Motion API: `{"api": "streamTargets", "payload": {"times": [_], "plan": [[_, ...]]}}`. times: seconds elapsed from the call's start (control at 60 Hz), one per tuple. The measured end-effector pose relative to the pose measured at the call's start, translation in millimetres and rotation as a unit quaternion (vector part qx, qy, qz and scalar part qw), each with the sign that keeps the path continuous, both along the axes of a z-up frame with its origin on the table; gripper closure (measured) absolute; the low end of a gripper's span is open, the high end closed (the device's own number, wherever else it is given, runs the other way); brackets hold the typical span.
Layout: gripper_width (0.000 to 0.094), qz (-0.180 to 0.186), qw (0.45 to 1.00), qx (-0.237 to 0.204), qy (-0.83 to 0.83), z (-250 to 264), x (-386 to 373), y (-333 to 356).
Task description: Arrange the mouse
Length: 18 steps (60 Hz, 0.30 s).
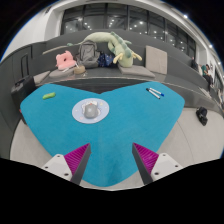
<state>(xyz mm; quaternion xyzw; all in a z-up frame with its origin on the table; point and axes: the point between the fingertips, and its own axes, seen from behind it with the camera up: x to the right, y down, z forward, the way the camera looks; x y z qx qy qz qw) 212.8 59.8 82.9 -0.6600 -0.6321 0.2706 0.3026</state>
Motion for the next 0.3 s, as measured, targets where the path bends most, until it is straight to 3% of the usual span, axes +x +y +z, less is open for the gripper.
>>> {"api": "streamTargets", "payload": {"times": [0.3], "plan": [[0.008, 0.024, 1.0, 0.016, -0.009, -4.3, 21.8, 2.6]]}}
